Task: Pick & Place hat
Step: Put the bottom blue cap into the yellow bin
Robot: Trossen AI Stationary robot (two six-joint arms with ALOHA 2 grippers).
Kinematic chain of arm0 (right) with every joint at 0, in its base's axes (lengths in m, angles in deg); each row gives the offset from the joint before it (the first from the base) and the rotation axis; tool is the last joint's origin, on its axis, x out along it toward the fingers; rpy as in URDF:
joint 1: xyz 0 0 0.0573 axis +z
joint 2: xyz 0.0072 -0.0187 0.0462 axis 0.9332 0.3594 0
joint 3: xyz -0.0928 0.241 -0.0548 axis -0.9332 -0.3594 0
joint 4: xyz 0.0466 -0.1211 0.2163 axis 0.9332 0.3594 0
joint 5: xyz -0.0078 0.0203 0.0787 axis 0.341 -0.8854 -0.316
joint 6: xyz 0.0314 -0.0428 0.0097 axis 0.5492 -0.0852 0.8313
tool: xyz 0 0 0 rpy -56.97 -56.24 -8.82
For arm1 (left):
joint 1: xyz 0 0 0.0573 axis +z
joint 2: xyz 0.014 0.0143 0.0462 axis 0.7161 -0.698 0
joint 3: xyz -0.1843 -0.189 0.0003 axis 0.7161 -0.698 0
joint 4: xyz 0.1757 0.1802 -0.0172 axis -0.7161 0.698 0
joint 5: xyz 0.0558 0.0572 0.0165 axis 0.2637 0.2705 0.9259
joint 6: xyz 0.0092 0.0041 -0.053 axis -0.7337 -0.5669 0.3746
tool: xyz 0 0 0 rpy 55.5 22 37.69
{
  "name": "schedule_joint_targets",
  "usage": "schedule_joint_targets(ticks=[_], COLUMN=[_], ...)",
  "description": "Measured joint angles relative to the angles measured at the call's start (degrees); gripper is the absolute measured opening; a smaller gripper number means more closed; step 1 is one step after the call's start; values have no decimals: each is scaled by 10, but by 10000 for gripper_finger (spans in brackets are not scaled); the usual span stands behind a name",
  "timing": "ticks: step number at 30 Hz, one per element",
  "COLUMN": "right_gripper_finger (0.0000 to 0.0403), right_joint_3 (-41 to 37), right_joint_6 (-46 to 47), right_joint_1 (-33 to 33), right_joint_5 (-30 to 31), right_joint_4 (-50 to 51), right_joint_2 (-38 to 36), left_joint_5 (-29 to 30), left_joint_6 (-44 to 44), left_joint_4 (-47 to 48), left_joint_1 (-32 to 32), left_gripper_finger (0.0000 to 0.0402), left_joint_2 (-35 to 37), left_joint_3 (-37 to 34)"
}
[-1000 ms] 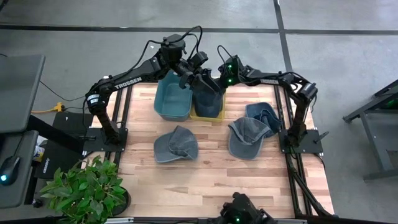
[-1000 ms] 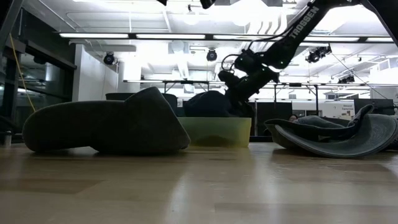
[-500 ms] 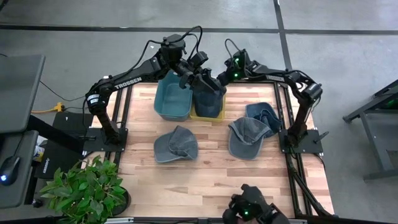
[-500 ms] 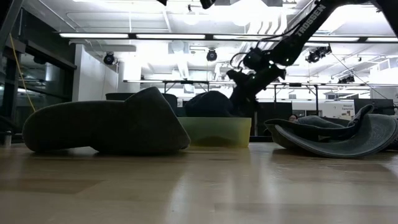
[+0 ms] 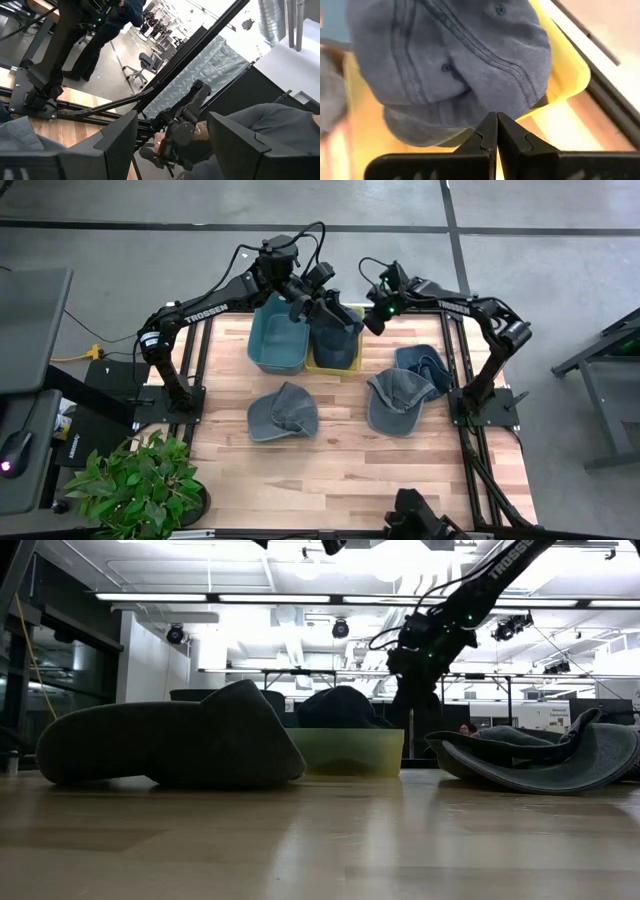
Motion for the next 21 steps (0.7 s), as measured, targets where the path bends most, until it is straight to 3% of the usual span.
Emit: schedule_joint_targets(ticks=[11, 21], right_gripper_finger=[0, 0], right_joint_3=[-1, -1], right_joint_6=[-94, -99], right_joint_1=[32, 33], right_joint_5=[67, 67], right_joint_4=[-23, -34], right_joint_2=[0, 15], left_joint_5=[1, 3], left_joint_6=[0, 0], left_joint_4=[0, 8], left_joint_1=[0, 0], left_gripper_finger=[236, 236], left_joint_2=[0, 0], left_joint_3=[0, 0])
